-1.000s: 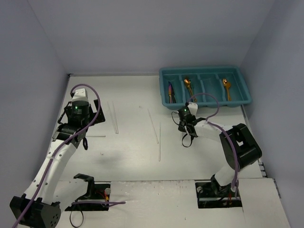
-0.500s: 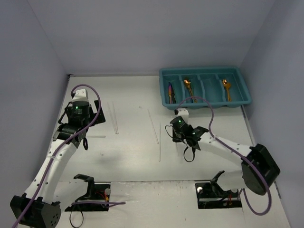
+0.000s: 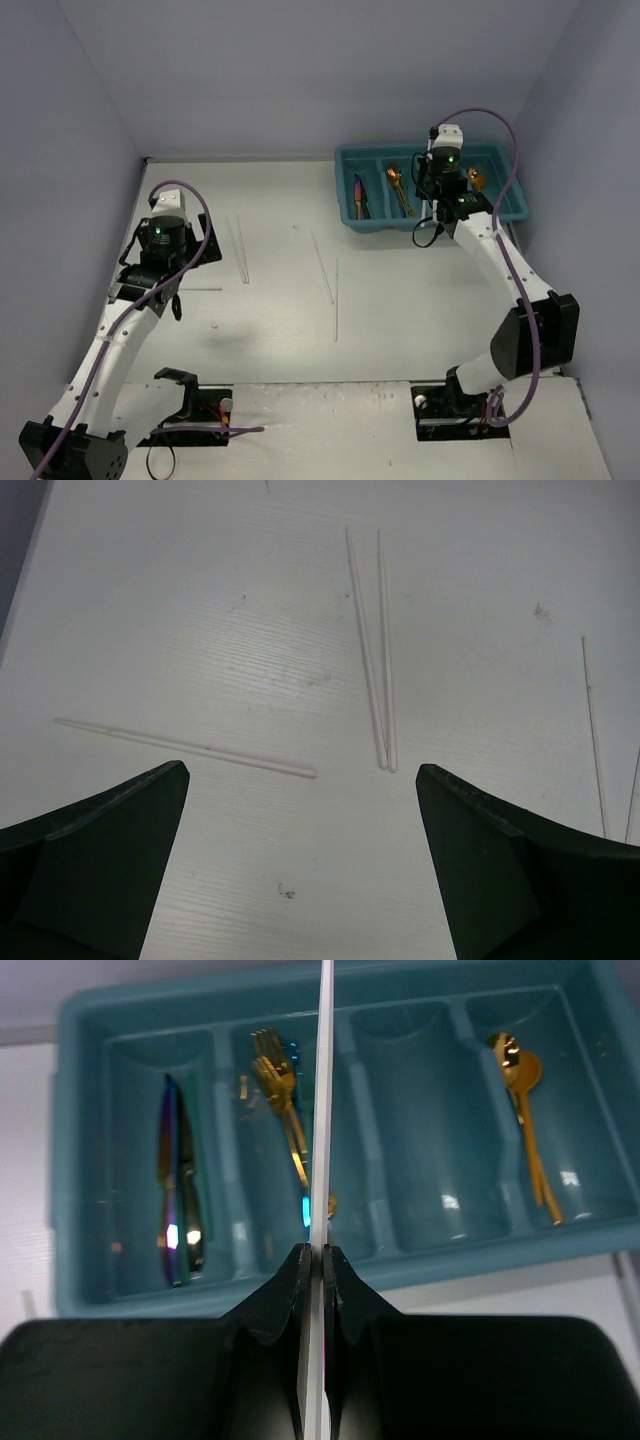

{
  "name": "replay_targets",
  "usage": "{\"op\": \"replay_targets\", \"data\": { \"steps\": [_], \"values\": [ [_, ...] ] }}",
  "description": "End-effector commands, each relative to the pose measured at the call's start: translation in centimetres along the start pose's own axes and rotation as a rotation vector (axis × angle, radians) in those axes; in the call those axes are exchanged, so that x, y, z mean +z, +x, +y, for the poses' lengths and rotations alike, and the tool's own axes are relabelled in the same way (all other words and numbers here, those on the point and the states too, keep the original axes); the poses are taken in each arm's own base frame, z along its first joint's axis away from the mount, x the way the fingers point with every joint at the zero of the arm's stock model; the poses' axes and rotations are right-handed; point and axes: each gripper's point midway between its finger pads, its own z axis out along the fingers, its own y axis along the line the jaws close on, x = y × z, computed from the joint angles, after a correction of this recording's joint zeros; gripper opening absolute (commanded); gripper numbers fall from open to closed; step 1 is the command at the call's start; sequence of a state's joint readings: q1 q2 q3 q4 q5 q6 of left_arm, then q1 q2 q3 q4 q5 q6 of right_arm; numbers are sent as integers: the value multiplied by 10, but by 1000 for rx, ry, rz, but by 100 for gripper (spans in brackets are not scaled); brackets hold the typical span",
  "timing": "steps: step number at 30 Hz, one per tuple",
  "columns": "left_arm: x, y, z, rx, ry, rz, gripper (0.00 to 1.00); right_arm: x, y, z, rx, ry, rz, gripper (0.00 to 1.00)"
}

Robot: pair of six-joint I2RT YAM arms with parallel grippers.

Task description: Sort the eating utensils into containers

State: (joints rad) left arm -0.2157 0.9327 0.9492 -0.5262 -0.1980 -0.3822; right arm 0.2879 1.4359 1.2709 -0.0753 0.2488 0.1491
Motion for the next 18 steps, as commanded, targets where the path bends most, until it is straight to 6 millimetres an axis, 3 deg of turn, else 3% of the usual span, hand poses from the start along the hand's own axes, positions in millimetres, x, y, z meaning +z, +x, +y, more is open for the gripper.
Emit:
{"op": "replay_targets", "data": {
  "steps": [1,4,5,6,9,12,16,18],
  "values": [
    [-6,-16,-1,5,20,-74,97,48,-36,-30,-109,-15,-95,0],
    [-4,-14,1,11,10,-69,97,78,-41,-52,-133,9,-114,0],
    [-3,-14,0,13,12,-67,97,92,-33,-57,-143,11,-94,0],
    [-3,-13,0,14,11,-64,97,93,-33,-57,-154,12,-92,0],
    [0,-11,3,24,-5,-56,97,131,-17,-84,-185,69,-44,0],
    [2,-10,3,27,-9,-50,97,158,4,-93,-212,71,8,0],
    [5,-8,3,33,-13,-39,98,182,19,-110,-216,94,46,1],
    [6,-7,3,35,-16,-35,97,189,23,-110,-214,93,54,9]
  ]
}}
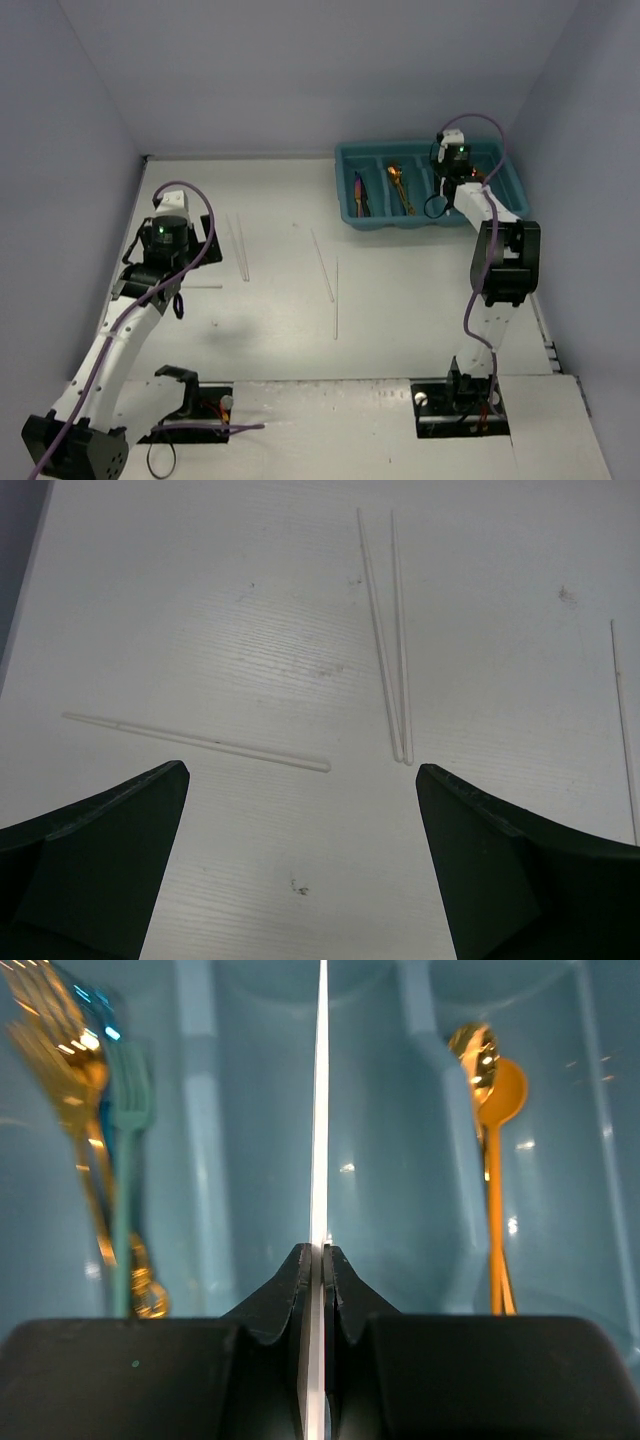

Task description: Sort the eating utensils into containers

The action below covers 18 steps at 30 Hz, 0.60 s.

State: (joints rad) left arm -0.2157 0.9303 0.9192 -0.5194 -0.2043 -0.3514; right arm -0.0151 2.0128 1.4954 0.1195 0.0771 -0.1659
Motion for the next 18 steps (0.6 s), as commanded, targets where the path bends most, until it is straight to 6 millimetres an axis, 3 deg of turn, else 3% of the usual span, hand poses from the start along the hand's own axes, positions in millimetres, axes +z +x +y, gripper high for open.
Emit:
{"op": "replay_targets", "data": {
  "steps": [1,5,9,11,13,15,18],
  "values": [
    [3,-17,-1,-1,-5,-49,97,4,-51,-12,-2,17,-138,12],
    [5,-15,-1,5,-10,-40,97,-2,-75,-17,27,29,-186,19],
    [3,-16,1,1,-11,-51,98,-22,-103,-23,41,43,-249,46],
    [1,-18,1,-1,-12,-57,97,-43,-118,-26,70,40,-287,50],
    [0,-18,1,-1,-10,-59,97,-67,-125,-20,107,7,-316,51],
    [-1,-20,1,-4,-9,-66,97,-103,-138,-6,132,-37,-365,54],
    [-4,-22,2,-7,-9,-77,97,-135,-118,34,148,-108,-338,59]
  ]
}}
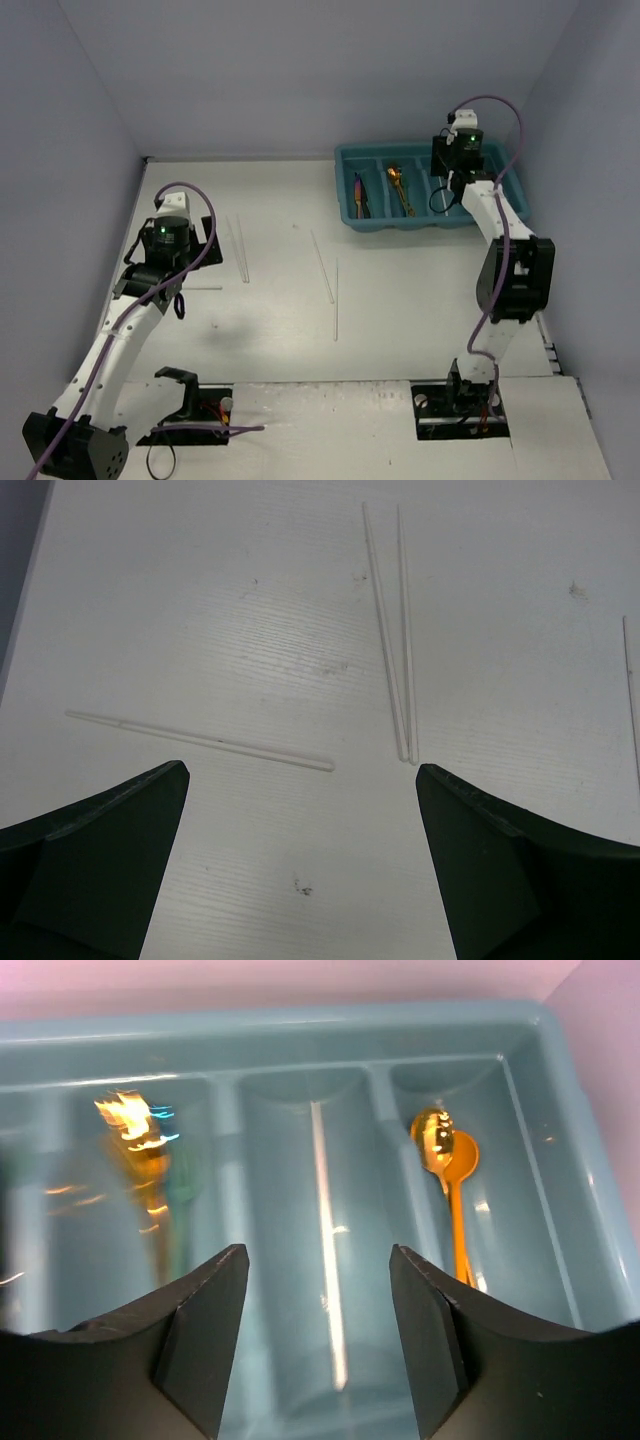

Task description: Sort the eating utensils into containers

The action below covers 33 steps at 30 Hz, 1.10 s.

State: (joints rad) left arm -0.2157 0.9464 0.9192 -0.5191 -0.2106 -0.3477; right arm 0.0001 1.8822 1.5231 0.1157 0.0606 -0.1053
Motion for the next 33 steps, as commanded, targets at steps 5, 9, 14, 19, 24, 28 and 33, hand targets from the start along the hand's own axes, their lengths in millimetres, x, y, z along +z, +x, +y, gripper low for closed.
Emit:
{"op": "replay_targets", "data": {
  "steps": [5,9,14,19,24,28,33],
  "values": [
    [-12,-26,4,-21,-3,-107,97,-122,18,100,103,-150,-10,62],
    [-15,-28,4,-28,-1,-119,97,-158,65,141,127,-239,70,63],
    [-15,-29,3,-26,7,-117,97,-200,137,194,122,-335,191,63],
    [-15,-29,4,-29,5,-115,98,-225,188,227,93,-379,281,63],
    [-14,-28,2,-29,10,-111,97,-234,235,251,49,-391,380,63],
    [-14,-28,2,-29,10,-110,98,-241,255,268,32,-404,417,63],
    [-13,-28,3,-30,8,-108,97,-242,267,276,9,-404,441,62]
  ]
}}
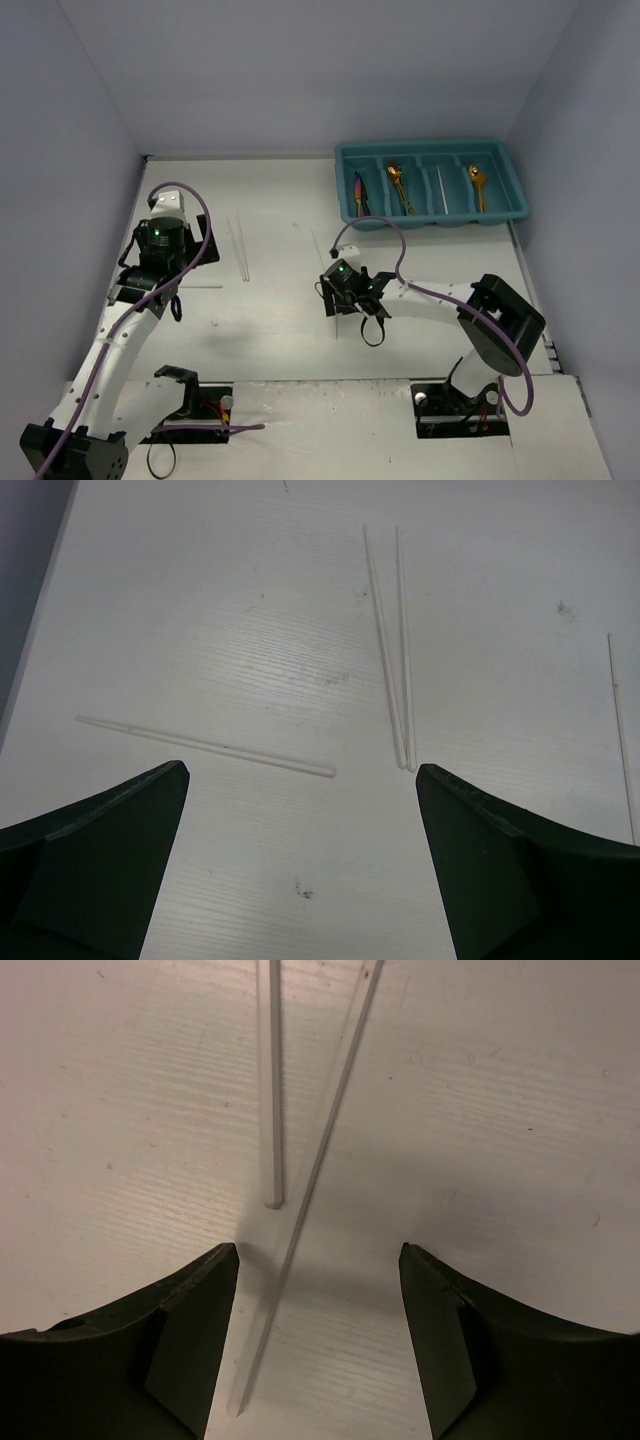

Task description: Sort the eating utensils into containers

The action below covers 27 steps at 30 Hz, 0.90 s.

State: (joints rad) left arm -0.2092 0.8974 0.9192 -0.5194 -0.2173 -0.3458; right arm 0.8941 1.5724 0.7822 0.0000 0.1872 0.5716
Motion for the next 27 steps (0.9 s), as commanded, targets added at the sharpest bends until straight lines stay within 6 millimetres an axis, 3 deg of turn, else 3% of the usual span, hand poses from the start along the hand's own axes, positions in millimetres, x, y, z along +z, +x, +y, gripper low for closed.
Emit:
{"op": "replay_targets", "data": {
  "steps": [1,7,14,22,27],
  "values": [
    [-1,-19,-2,-13,8,-60,97,4,-12,8,51,10,-49,62],
    [-1,-19,-2,-12,7,-58,97,8,0,-6,65,71,-26,59],
    [0,-18,-2,-11,7,-54,97,6,16,-28,46,151,21,47],
    [1,-17,-3,-10,9,-50,97,-1,27,-60,53,232,49,22],
    [2,-17,-4,-9,11,-46,98,-8,15,-75,57,237,23,0]
  ]
}}
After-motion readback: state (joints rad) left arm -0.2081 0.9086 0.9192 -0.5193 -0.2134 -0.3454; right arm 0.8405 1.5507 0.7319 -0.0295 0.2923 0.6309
